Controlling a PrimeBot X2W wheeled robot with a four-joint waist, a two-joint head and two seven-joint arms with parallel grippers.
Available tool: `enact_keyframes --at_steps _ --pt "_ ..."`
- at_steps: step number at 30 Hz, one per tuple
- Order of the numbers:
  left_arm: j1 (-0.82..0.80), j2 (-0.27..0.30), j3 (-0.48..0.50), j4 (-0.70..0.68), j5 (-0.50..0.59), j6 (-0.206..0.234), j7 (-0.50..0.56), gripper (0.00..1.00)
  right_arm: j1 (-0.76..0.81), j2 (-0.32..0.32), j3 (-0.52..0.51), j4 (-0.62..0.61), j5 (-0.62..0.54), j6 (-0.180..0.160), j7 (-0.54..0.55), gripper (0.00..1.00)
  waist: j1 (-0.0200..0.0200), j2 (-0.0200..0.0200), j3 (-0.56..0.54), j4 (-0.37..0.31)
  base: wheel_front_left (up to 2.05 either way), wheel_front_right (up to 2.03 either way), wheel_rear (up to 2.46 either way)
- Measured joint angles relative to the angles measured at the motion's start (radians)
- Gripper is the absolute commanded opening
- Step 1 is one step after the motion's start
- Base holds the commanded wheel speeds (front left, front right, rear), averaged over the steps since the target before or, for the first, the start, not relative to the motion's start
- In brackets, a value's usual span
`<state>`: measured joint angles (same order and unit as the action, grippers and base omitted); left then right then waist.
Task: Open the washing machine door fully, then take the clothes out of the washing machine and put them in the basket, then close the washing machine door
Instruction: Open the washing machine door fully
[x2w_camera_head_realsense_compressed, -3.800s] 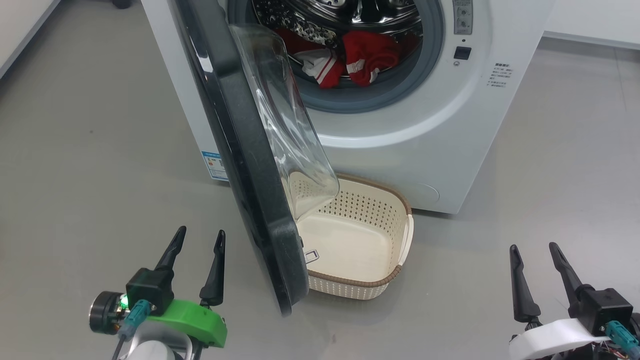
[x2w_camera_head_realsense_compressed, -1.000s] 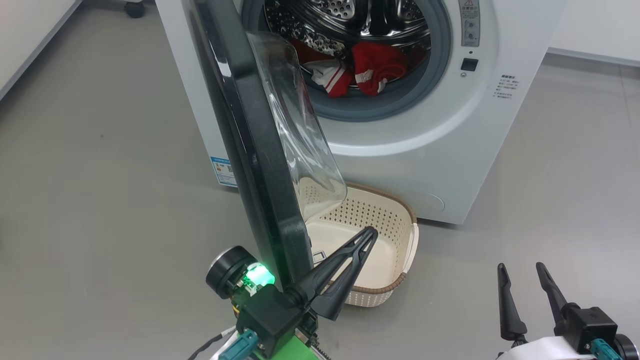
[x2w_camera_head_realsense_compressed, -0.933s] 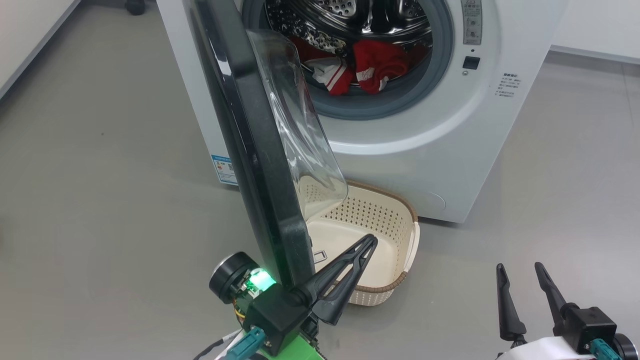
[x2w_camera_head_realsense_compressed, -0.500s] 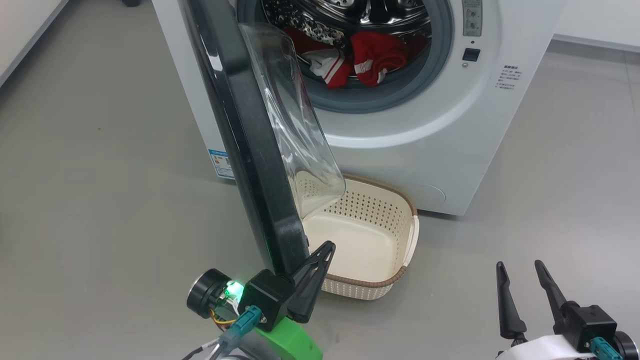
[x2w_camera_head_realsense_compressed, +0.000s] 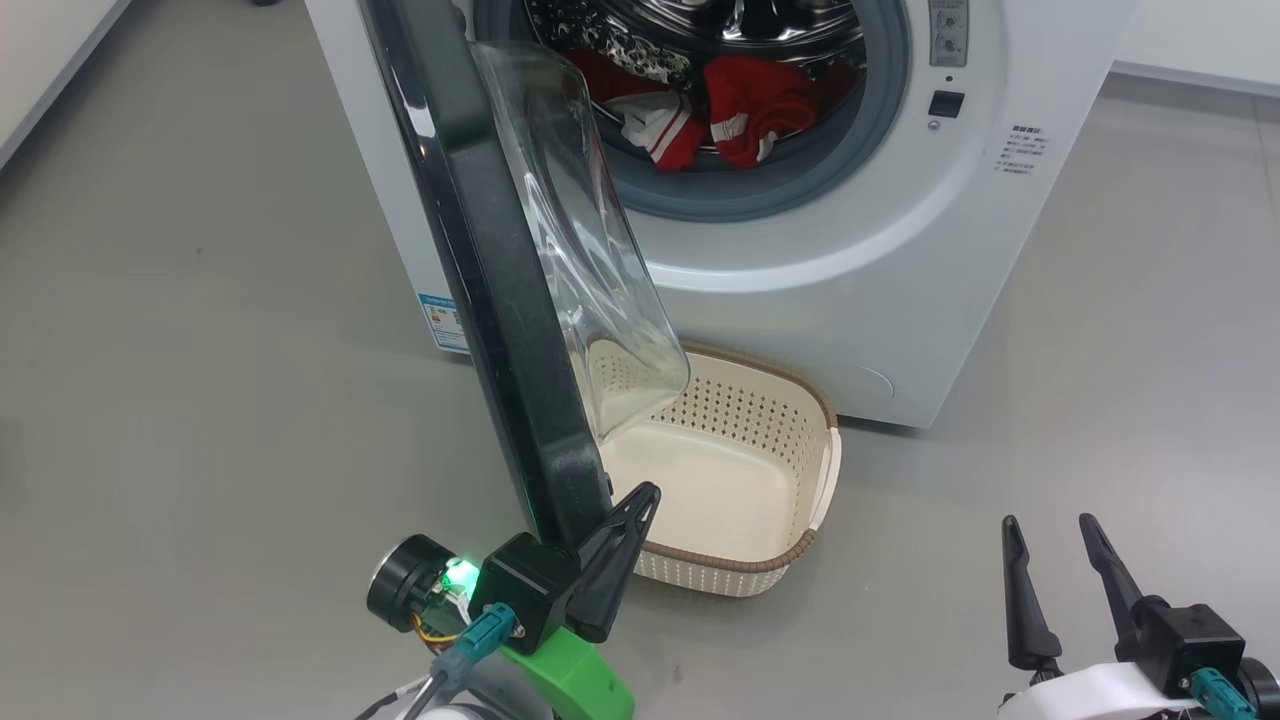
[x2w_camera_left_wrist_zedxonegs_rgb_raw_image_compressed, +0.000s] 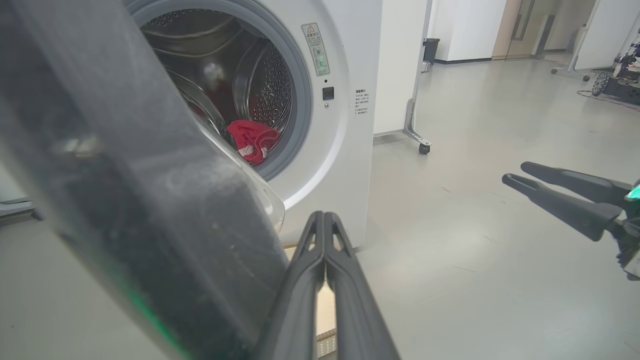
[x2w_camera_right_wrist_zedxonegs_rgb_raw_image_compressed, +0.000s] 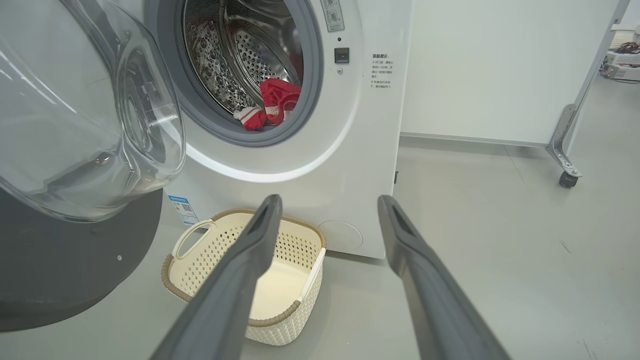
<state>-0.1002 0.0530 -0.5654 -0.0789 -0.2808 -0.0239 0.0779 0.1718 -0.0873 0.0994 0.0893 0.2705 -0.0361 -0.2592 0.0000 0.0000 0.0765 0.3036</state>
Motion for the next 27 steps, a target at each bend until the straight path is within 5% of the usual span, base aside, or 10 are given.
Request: enact_keyframes --at_steps 27 --pt "0.000 0.000 0.013 -0.011 0.010 0.021 -0.022 0.00 0.002 0.003 -0.041 -0.003 -0.011 0.004 0.000 1.00 0.0000 0.0000 0.000 0.123 0.00 0.00 0.00"
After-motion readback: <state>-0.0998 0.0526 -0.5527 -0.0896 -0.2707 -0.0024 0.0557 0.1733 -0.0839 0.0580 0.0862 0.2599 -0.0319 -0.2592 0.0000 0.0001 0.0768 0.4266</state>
